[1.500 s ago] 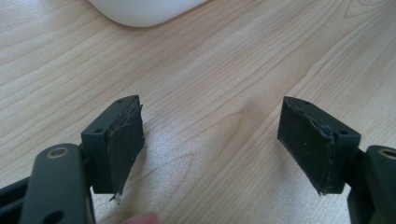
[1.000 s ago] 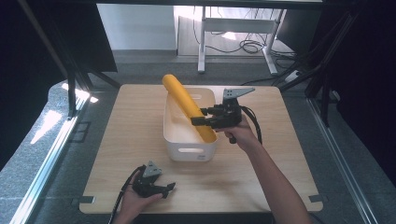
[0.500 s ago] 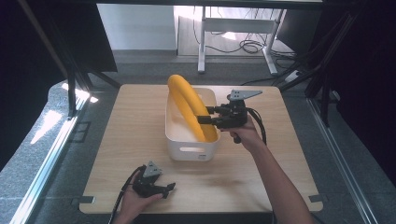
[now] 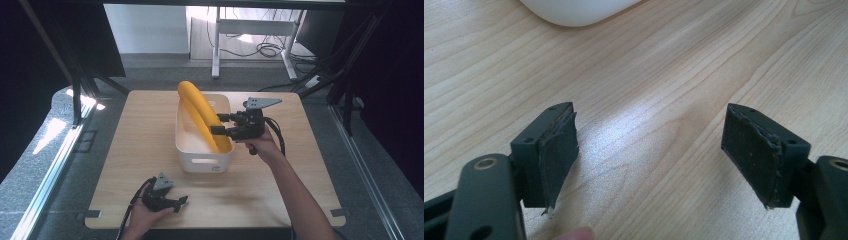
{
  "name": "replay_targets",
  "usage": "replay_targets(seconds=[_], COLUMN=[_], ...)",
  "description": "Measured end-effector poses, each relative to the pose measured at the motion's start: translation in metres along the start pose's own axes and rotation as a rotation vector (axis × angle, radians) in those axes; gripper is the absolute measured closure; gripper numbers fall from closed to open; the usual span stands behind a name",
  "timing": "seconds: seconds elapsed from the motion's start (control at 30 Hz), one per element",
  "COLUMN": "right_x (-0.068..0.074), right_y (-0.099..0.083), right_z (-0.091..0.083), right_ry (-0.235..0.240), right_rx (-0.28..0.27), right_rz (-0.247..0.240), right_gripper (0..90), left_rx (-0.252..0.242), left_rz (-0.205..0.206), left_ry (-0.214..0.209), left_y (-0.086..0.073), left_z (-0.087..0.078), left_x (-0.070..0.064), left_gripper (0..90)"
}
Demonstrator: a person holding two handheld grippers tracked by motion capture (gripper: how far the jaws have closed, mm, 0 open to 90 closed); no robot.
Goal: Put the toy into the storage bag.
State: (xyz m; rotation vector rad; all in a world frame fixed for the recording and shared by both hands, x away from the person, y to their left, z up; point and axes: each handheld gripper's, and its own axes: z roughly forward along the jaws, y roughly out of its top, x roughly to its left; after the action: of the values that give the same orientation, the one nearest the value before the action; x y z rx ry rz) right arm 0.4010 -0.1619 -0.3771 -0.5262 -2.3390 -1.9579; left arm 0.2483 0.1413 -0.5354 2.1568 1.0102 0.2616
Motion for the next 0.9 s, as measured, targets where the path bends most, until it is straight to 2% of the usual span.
replay_targets(seconds=[0.23,0.43,0.63,0.9], right_x=[0.008,0.011,0.013,0.007], right_y=[0.000,-0.010,-0.034,-0.070], right_z=[-0.015,-0.033,-0.053,-0.079], right_ry=[-0.035,-0.068,-0.146,-0.237], right_rx=[-0.028,-0.038,-0.056,-0.057], right_rz=[-0.020,-0.022,-0.014,0.032], right_gripper=[35.4,35.1,35.5,35.8], left_rx=[-0.002,-0.004,-0.015,-0.016], left_rz=[0.004,0.005,-0.008,-0.012], left_ry=[0.000,0.003,0.007,0.010], left_y=[0.000,0.001,0.001,0.001], left_z=[-0.001,-0.001,-0.002,-0.003], left_x=[0.000,0.000,0.001,0.002], left_gripper=[22.7,22.7,22.8,22.8])
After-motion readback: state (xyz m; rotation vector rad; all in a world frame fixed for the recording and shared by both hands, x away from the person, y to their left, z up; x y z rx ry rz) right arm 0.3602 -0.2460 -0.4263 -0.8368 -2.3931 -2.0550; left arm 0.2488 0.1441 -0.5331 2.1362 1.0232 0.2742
